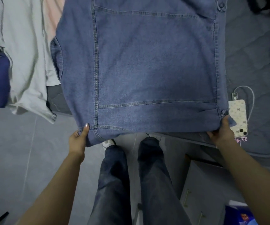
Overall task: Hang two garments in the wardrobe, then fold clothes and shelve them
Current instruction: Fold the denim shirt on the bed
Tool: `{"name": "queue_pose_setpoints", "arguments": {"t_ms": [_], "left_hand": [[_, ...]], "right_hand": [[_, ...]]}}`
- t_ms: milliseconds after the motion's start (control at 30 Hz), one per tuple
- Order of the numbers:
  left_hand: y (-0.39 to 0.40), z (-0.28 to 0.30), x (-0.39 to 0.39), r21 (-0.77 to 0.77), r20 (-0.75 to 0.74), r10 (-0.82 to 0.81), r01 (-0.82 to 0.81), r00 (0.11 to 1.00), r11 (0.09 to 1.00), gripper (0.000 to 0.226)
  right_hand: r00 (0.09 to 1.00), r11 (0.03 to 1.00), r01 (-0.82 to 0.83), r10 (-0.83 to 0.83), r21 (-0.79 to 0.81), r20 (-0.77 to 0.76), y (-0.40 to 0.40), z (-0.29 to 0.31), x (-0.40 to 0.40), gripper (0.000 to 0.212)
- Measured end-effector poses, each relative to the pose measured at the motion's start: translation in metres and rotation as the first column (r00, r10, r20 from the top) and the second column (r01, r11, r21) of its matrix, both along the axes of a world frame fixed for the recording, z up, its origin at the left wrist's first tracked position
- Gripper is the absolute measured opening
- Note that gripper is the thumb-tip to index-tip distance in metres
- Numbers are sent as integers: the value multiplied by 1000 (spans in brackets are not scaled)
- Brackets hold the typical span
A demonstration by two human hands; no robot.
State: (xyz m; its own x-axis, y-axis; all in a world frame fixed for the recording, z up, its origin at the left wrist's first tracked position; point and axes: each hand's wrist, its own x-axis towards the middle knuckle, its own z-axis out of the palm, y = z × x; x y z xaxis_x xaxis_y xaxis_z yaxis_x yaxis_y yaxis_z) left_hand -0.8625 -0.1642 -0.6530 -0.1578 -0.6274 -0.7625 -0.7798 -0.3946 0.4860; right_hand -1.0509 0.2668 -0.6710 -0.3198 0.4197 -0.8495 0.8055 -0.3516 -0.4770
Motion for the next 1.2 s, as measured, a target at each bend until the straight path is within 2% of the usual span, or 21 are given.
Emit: {"name": "queue_pose_setpoints", "arguments": {"t_ms": [67, 167, 300, 333, 400, 533, 667, 733, 800, 867, 1000, 1067, 1133, 1200], "left_hand": [[-4, 19, -8, 9, 10, 40, -41, 999, 999, 30], [-9, 58, -28, 60, -68, 151, -147, 986, 987, 29], [-19, 109, -75, 251, -232, 251, -192, 940, 949, 36], [-22, 119, -90, 292, -272, 274, -193, 922, 937, 32], [-31, 131, -124, 347, -298, 335, -226, 894, 910, 26], [-49, 125, -188, 421, -260, 405, -274, 877, 865, 41], [-64, 89, -228, 445, -209, 461, -335, 863, 830, 39], [-68, 64, -239, 444, -235, 450, -317, 862, 838, 33], [-70, 41, -246, 409, -276, 396, -265, 876, 873, 19], [-69, 27, -247, 319, -297, 292, -193, 909, 928, 17], [-63, 24, -235, 96, -316, 51, -21, 947, 995, 45], [-51, 35, -231, -68, -283, -60, 42, 957, 997, 50], [-29, 44, -223, -332, -192, -208, 137, 959, 933, 54], [-1, 53, -213, -535, -49, -404, 317, 914, 783, 64]], "right_hand": [[1000, 1000, 0, 0, 5, -1, 3, 10, -6, 55], [995, 991, 62, -71, -117, -72, 3, 38, -26, 33], [981, 952, 117, -155, -282, -119, -10, 92, -69, 4], [979, 949, 112, -157, -295, -131, -14, 103, -83, 10], [972, 938, 125, -181, -323, -150, -25, 118, -113, 6], [959, 903, 154, -235, -402, -160, -48, 110, -174, 19], [979, 908, 134, -183, -396, -88, -71, 78, -216, 39], [994, 917, 23, -62, -399, -85, -80, 63, -225, 43], [987, 910, -151, 120, -387, -103, -86, 52, -223, 54], [964, 909, -257, 216, -329, -154, -93, 43, -217, 53], [918, 937, -336, 301, -101, -259, -106, 41, -191, 44], [852, 893, -426, 449, 143, -269, -115, 48, -168, 38], [710, 749, -564, 655, 348, -258, -123, 53, -141, 34], [576, 617, -664, 782, 423, -238, -124, 54, -113, 34]]}}
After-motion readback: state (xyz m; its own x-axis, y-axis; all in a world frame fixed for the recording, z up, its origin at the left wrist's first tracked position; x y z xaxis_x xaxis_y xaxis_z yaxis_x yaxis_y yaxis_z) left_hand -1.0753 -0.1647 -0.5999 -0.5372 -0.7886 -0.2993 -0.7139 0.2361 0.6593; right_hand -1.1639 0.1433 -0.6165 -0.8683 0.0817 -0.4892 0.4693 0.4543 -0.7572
